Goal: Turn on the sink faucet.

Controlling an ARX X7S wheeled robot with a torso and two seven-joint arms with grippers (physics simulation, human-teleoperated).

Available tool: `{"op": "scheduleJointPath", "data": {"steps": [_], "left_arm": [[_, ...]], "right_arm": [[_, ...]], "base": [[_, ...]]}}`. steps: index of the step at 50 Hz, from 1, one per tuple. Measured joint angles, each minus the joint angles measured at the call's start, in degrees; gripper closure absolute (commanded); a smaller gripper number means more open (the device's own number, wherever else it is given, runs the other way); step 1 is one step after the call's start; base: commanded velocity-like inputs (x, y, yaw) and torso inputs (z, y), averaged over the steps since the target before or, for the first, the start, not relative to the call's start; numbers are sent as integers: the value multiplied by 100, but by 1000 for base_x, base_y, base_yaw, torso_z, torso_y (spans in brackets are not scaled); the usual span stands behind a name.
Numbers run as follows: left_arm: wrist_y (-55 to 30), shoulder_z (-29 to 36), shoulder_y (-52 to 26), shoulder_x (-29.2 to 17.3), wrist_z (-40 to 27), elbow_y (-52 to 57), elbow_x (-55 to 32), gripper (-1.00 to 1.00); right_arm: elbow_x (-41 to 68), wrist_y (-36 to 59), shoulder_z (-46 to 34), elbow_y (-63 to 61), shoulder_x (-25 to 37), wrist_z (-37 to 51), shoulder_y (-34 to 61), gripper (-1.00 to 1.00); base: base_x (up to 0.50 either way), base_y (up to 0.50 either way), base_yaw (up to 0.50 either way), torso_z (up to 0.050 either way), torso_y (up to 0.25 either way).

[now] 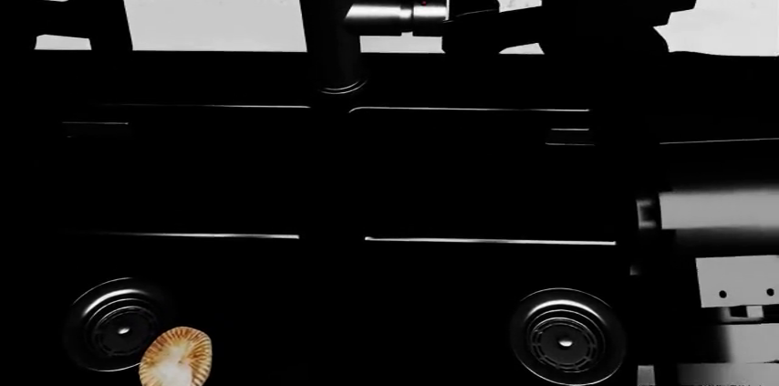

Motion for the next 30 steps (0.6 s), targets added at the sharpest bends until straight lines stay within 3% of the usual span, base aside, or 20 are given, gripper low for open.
{"op": "scheduleJointPath", "data": {"steps": [17,30], "left_arm": [[61,23,2,14,-1,-100,1,-100],[68,28,33,3,-7,-87,-16,-100]], "right_arm": [[72,52,-87,-24,-102,-73,16,-100],[-129,-603,-255,1199,-401,-308,423,-100]], "base": [[36,0,0,0,0],[25,0,0,0,0]]}}
